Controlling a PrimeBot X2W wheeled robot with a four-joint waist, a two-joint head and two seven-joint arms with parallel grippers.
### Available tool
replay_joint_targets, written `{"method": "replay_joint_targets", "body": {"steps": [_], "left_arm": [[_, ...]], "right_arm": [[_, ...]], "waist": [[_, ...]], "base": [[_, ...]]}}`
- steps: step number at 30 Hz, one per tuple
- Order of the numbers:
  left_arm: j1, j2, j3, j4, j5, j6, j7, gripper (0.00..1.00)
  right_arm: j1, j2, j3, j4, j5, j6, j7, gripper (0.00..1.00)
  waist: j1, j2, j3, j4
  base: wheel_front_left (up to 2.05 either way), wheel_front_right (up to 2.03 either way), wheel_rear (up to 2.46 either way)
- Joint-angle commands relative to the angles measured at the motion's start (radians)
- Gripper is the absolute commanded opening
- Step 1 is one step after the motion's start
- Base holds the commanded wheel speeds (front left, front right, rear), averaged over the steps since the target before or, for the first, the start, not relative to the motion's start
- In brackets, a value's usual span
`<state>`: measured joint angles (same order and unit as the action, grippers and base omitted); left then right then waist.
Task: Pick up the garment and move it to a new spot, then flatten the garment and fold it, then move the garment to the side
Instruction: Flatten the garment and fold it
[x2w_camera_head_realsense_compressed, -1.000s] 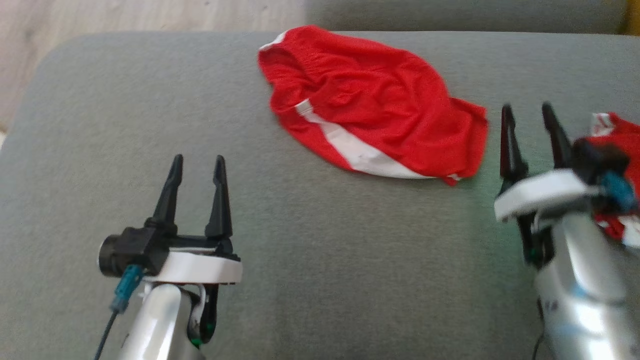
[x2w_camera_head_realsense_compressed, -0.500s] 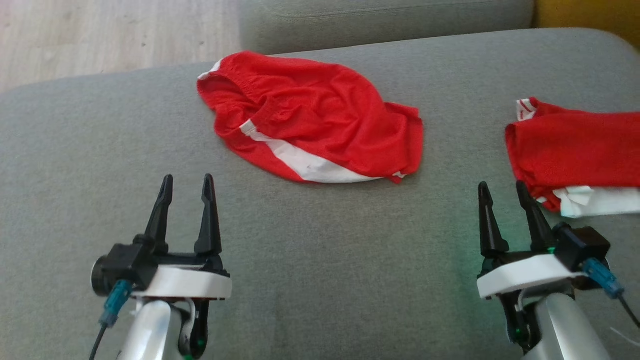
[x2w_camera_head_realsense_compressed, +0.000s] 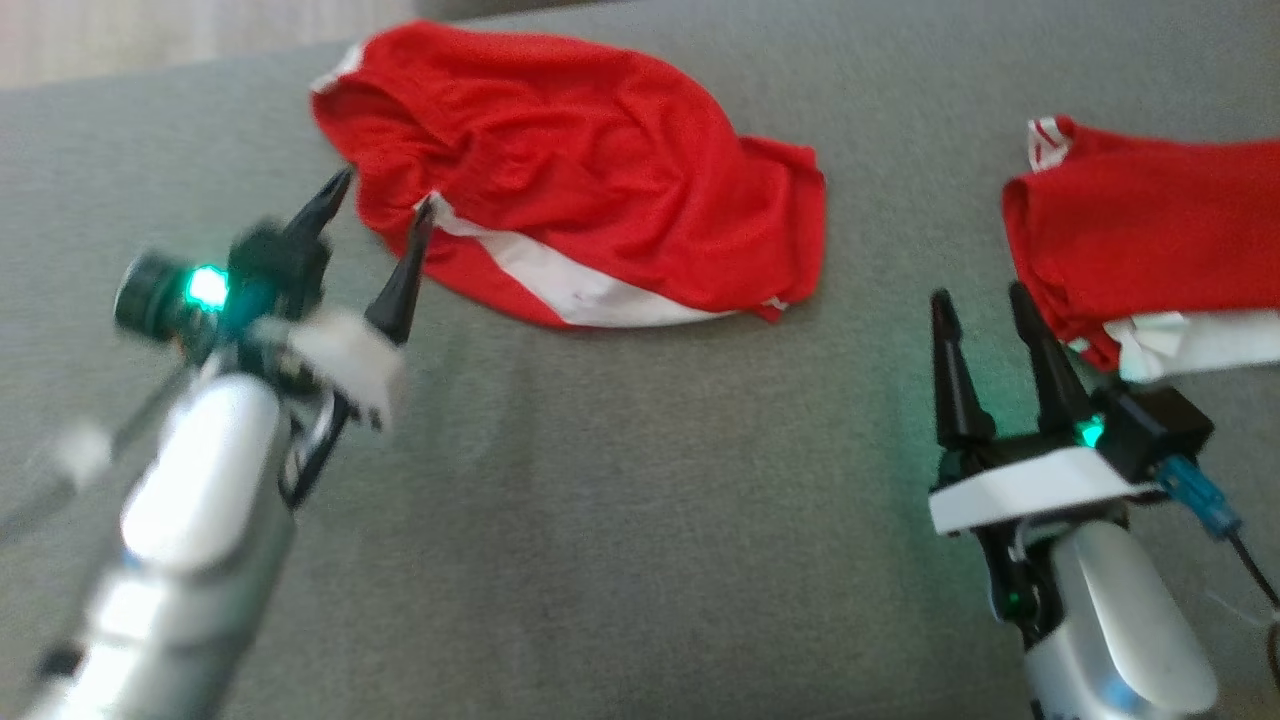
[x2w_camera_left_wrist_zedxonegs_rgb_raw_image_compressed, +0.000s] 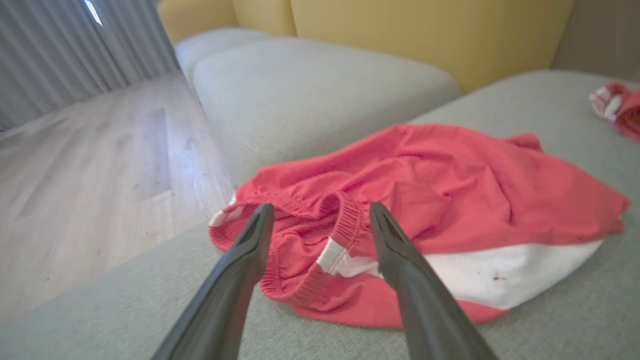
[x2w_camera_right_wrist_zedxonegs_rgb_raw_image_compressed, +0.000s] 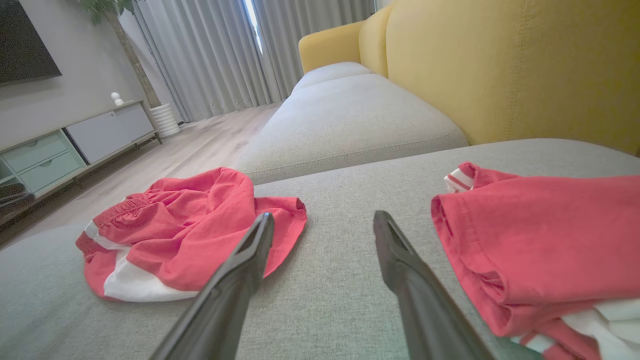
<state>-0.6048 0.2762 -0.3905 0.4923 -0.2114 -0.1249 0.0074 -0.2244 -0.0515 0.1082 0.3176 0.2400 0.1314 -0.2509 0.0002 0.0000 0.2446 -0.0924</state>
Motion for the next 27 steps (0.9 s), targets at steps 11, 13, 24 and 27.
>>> {"method": "replay_joint_targets", "body": {"steps": [11, 13, 24, 27], "left_arm": [[-0.367, 0.338, -0.514, 0.011, -0.358, -0.006, 0.288, 1.00], [-0.404, 0.372, -0.588, 0.015, -0.399, -0.006, 0.307, 1.00], [-0.509, 0.400, -0.764, 0.086, -0.558, -0.006, 0.235, 1.00], [-0.517, 0.383, -0.797, 0.072, -0.623, -0.006, 0.223, 0.26]], "right_arm": [[-0.081, 0.001, 0.054, -0.045, 0.053, -0.001, -0.011, 1.00], [-0.080, 0.001, 0.051, -0.045, 0.058, -0.001, -0.011, 1.00], [-0.079, 0.001, 0.047, -0.034, 0.060, -0.001, -0.011, 1.00], [-0.080, 0.001, 0.043, -0.025, 0.055, -0.001, -0.011, 1.00]], "waist": [[-0.0002, 0.0000, 0.111, -0.104], [-0.0002, 0.0000, 0.114, -0.110], [-0.0002, 0.0000, 0.112, -0.118], [-0.0002, 0.0000, 0.112, -0.112]], "base": [[0.00, 0.00, 0.00], [0.00, 0.00, 0.00], [0.00, 0.00, 0.00], [0.00, 0.00, 0.00]]}}
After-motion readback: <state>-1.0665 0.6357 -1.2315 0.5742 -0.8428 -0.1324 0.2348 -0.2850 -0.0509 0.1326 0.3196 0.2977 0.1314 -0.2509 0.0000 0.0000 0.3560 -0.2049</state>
